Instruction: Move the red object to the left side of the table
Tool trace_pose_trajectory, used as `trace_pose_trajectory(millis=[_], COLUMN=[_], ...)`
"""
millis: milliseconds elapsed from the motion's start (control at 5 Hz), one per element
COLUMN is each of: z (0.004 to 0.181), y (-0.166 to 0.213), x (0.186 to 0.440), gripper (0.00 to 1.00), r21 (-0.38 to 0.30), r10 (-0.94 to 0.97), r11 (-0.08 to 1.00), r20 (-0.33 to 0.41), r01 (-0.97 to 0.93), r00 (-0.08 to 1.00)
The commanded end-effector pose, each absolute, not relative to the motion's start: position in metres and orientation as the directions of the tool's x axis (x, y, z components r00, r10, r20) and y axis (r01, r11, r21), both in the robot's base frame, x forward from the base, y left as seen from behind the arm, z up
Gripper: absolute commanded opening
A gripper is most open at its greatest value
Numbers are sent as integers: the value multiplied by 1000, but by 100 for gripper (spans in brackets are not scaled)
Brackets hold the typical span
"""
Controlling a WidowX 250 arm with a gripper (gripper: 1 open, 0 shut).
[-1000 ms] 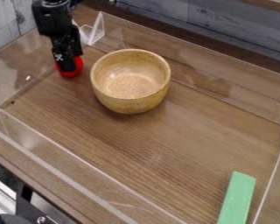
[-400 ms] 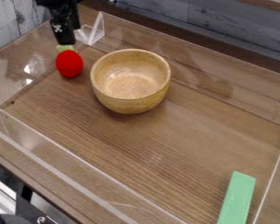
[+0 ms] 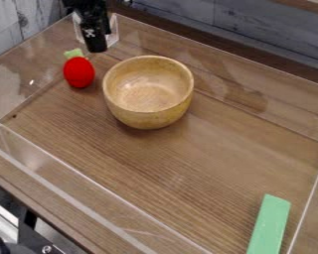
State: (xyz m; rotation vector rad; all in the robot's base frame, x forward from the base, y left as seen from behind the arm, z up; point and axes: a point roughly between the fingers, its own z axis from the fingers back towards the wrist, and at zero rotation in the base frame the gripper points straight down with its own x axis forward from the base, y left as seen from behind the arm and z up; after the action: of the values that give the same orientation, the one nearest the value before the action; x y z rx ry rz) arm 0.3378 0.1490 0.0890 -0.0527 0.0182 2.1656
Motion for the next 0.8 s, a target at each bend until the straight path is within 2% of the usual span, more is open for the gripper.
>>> trace_pose_trajectory(millis=[0,400,600], z=[102,98,98], y=[134,98,77], x=[349,360,358], gripper=[100,100,100], r21=[-40,-7,12], r10=[798,881,837], r11=[-602,-468,-539], r20=[-67,-87,-103], r01=[-797,-884,-842], r00=[-599,-466,-537])
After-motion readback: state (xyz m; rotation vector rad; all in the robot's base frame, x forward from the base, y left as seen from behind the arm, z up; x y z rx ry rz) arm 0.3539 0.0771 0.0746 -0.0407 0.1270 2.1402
